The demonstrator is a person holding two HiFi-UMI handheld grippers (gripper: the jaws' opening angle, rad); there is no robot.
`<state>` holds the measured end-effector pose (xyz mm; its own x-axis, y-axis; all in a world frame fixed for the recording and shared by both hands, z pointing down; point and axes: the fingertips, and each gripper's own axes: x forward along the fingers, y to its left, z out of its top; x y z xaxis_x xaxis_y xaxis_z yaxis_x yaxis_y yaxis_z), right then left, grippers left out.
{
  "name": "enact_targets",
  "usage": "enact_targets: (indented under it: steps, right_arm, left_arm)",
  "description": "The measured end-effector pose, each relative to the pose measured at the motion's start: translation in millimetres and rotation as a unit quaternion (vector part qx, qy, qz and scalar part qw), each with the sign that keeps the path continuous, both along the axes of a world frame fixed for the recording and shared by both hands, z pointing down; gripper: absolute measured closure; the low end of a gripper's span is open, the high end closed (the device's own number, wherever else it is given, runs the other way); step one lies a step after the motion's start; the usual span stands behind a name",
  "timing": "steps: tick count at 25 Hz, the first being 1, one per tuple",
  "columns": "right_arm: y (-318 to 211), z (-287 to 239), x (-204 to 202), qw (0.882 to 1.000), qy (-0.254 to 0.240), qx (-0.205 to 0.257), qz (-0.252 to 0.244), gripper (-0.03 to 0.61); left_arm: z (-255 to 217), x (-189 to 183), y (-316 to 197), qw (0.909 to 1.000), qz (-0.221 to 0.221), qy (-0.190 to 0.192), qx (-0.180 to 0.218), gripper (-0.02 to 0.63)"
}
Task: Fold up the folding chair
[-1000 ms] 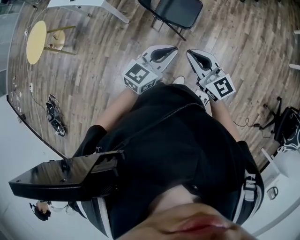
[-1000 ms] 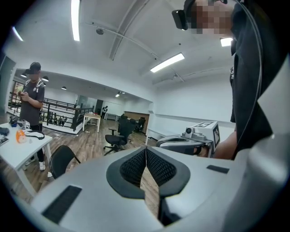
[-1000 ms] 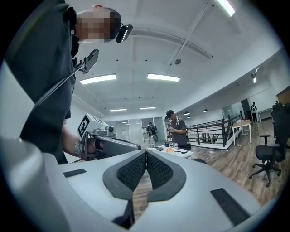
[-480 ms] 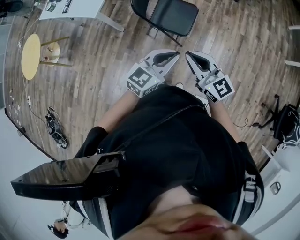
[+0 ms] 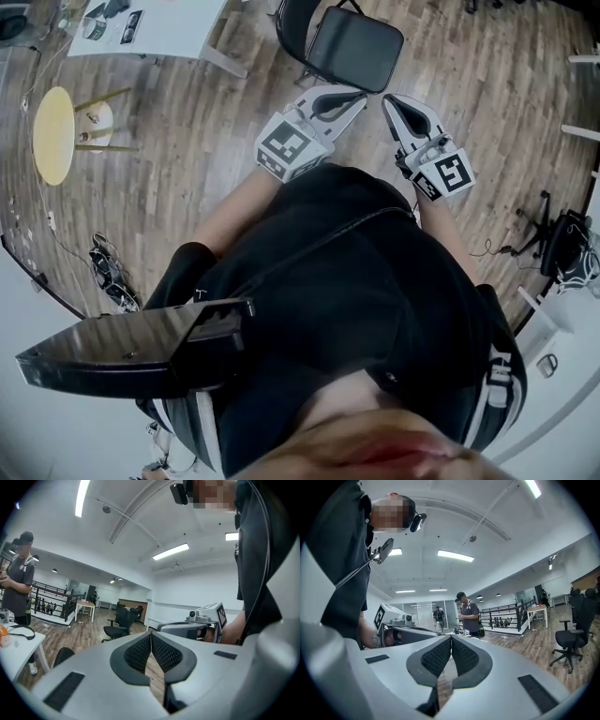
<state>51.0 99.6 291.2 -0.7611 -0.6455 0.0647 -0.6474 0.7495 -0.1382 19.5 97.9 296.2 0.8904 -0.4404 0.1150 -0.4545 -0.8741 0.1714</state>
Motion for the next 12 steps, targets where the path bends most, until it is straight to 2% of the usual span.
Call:
enact_targets:
  steps: [7, 12]
  right_arm:
    - [-43, 2, -25, 1.0, 0.005, -0.004, 0.024, 0.566]
    - [-66, 6, -25, 0.999, 0.006, -0.013, 0.029, 0.566]
  left_arm:
    - [-3, -32, -53, 0.9999, 0.012, 0.001, 0.006, 0.607]
    - [0, -37, -83, 0.9999, 0.012, 0.002, 0.001, 0.607]
